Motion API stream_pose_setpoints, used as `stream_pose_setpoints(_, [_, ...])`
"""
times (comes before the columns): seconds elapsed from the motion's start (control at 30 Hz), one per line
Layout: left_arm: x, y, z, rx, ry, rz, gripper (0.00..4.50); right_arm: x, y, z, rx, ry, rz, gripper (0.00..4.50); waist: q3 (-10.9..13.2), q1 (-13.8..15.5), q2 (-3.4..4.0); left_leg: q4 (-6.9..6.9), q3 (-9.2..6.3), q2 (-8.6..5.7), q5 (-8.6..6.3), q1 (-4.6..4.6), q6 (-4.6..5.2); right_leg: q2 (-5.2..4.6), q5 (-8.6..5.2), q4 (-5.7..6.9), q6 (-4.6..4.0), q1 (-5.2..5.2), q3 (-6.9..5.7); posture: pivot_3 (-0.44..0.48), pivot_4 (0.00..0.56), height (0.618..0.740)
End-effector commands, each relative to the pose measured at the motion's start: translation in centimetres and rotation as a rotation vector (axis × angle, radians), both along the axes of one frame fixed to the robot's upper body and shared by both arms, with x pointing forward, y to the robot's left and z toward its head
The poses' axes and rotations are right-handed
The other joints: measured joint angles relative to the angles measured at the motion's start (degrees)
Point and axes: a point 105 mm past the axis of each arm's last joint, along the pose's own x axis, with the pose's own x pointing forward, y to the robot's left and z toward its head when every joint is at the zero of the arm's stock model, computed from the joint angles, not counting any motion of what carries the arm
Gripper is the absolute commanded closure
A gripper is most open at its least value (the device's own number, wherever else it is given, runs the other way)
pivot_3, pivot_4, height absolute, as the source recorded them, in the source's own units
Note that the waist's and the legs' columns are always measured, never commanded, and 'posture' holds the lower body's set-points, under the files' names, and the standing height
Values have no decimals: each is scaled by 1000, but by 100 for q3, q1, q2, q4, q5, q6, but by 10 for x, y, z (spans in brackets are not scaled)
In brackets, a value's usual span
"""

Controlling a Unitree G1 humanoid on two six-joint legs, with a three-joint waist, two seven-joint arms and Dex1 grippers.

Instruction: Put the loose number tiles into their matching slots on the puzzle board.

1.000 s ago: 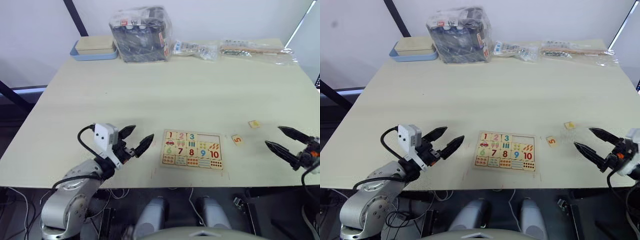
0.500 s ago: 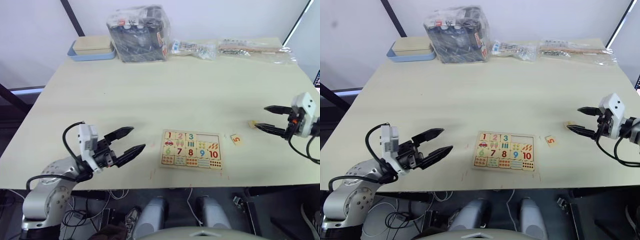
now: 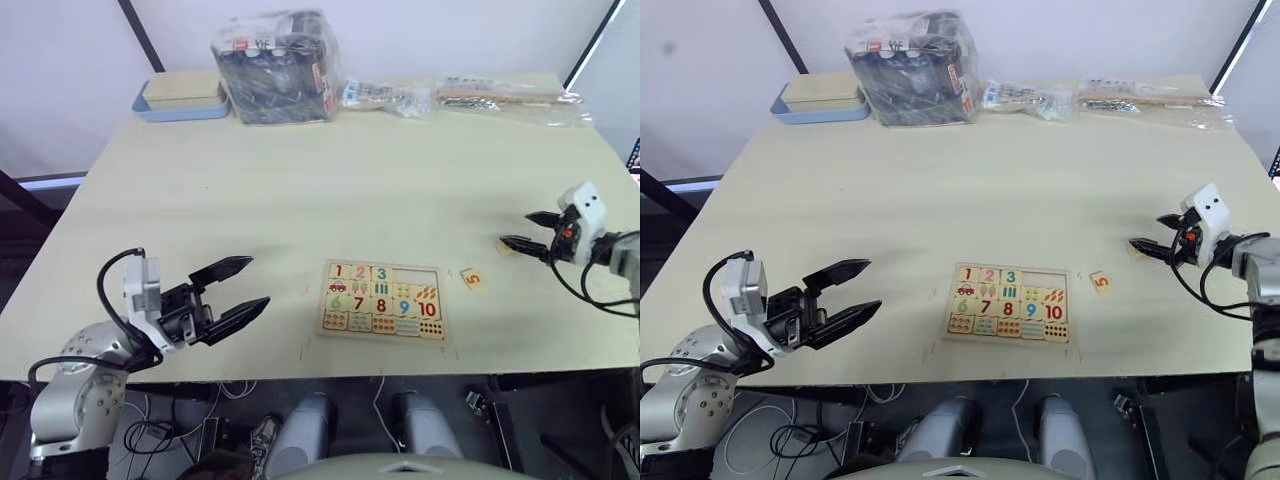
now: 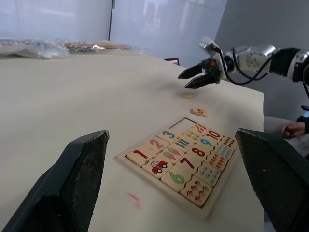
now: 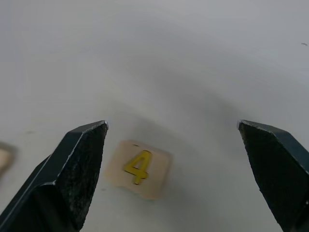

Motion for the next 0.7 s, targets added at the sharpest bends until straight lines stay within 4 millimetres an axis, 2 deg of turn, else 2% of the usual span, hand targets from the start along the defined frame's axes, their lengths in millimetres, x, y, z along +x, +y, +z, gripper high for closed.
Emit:
stream_pose_setpoints(0.03, [-7, 4, 13, 1, -49, -40, 72, -4, 3, 15, 68, -57, -73, 0, 1, -18, 5, -1, 3, 0, 0, 0, 0, 0, 0, 1, 0, -3, 3, 0, 150, 740])
stream_pose_setpoints(0.23, [-10, 16, 10, 27, -38, -106, 72, -11, 15, 5, 113, -71, -188, 0, 3, -41, 11, -4, 17, 7, 0, 4, 2, 13, 3, 7, -4, -11, 15, 0, 150, 740])
stream_pose_setpoints(0.57, [-10, 15, 8, 38, -52, -109, 72, -18, 21, -14, 129, -86, -318, 0, 3, -26, 11, -4, 18, 6, 0, 0, 2, 11, 3, 7, -4, -14, 15, 0, 150, 740])
stream_pose_setpoints(0.67, [-10, 15, 7, 39, -51, -105, 0, -23, 24, -23, 146, -78, -338, 781, 1, -28, 8, -5, 18, 6, 0, 1, 2, 11, 3, 7, -4, -13, 15, 0, 150, 740])
stream_pose_setpoints(0.7, [-10, 15, 7, 39, -51, -104, 0, -24, 26, -25, 144, -77, -336, 1344, 0, -30, 7, -5, 18, 7, 0, 1, 2, 12, 3, 8, -4, -13, 16, 0, 150, 740])
